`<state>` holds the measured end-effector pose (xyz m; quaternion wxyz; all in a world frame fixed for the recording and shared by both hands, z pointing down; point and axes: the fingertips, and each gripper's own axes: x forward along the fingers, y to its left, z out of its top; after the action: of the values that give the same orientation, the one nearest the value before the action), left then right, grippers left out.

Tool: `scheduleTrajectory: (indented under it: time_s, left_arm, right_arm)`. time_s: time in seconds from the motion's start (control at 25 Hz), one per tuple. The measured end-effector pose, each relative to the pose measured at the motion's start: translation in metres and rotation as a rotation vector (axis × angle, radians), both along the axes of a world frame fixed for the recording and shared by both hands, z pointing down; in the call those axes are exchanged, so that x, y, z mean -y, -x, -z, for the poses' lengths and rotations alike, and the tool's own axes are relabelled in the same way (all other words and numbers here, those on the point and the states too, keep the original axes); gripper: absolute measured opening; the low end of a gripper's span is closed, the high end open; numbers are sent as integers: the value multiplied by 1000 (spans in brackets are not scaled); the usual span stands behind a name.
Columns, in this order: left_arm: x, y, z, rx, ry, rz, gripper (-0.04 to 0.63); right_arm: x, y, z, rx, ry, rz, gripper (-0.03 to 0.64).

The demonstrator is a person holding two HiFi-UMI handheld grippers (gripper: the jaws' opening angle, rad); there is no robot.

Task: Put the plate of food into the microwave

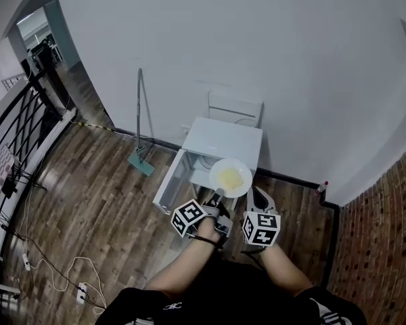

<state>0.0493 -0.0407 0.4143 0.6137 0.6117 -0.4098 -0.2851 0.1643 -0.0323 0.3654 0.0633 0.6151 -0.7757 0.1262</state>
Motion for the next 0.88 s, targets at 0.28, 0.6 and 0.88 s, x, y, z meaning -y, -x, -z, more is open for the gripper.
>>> scheduleTrajectory:
  time_s: [0.28, 0.6, 0.88]
  left_arm:
    - [79, 14, 7, -12, -8, -57, 12]
    - [143, 34, -2, -35, -21, -77, 12]
    - [180, 60, -17, -70, 1, -65, 12]
  right_arm:
    - [66, 16, 3, -24, 14, -47, 9]
    - [127, 38, -7, -69, 52, -47, 9]
    - [162, 68, -18, -85, 94, -21, 9]
